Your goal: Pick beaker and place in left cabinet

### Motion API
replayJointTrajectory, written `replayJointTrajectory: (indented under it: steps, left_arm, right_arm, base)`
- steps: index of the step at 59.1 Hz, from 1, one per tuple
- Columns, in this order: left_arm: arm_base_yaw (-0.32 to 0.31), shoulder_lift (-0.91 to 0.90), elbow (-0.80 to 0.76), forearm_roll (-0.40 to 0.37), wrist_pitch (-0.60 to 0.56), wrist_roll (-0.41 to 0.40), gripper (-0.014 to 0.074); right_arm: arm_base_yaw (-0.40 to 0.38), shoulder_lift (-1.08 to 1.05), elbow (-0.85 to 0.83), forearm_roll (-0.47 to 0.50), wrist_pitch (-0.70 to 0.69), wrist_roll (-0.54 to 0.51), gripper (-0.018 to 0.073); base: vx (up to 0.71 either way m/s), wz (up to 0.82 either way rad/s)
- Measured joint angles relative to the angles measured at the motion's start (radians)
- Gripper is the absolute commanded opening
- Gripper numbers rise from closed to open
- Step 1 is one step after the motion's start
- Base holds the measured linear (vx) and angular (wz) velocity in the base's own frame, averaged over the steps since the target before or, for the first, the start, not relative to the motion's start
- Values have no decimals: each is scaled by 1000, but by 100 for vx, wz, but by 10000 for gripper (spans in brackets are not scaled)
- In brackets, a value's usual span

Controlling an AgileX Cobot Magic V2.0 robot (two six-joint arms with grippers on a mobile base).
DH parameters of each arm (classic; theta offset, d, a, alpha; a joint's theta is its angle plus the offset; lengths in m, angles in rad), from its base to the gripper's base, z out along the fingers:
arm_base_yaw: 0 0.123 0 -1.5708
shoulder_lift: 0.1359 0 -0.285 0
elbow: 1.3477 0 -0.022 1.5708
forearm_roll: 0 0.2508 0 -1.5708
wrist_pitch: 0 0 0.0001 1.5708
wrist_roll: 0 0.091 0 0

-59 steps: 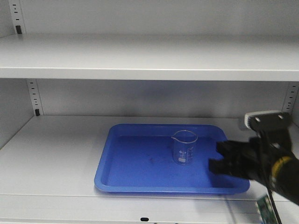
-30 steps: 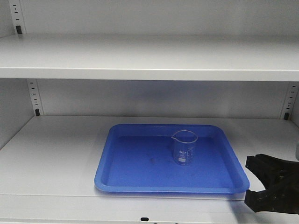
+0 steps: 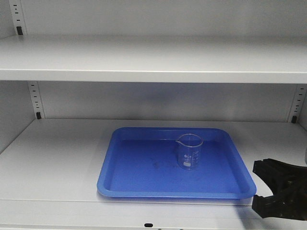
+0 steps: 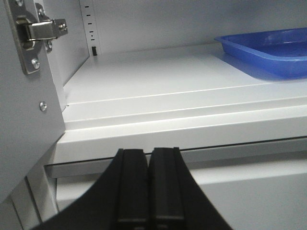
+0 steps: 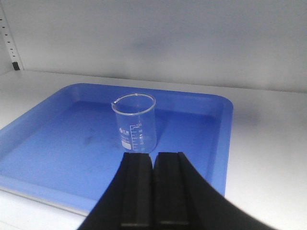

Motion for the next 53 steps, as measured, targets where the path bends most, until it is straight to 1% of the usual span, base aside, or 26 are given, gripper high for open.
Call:
replayJointTrajectory:
  steps: [3,9,16,22,27,31,39,42,47,53]
  left_arm:
    - [0,0,0,0,0,0,-8]
    - [0,0,0,0,0,0,-8]
    - [0,0,0,0,0,0,-8]
    - [0,0,0,0,0,0,-8]
    - [0,0,0,0,0,0,-8]
    - [0,0,0,0,0,0,-8]
    - [0,0,0,0,0,0,-8]
    - [0,0,0,0,0,0,-8]
    - [0,0,0,0,0,0,-8]
    - [0,0,0,0,-2,0,-8]
  right_arm:
    - [0,-17,0,25,19,-11,-8]
    - [-21,-96,0,110,103,-86,-8]
    - [-101,-206,27,257,192,-221,-8]
    - [-169,-317,130,366,201,-329,-8]
    - [-201,-417,231,394,171,-374,-8]
    - [-208,-501,345,397,133,-398,-8]
    - [-209,-689,555,378,59,-408,-8]
    - [-209,-779,615,377,54,-408,-8]
    - [-209,-909,638,397,101,-406,-8]
    - [-209,-962,638,408,125,-412,-8]
  base:
    - [0,0]
    - [0,0]
    - [0,0]
    - [0,0]
    - [0,0]
    - [0,0]
    - [0,0]
    - [0,0]
    - [0,0]
    - [0,0]
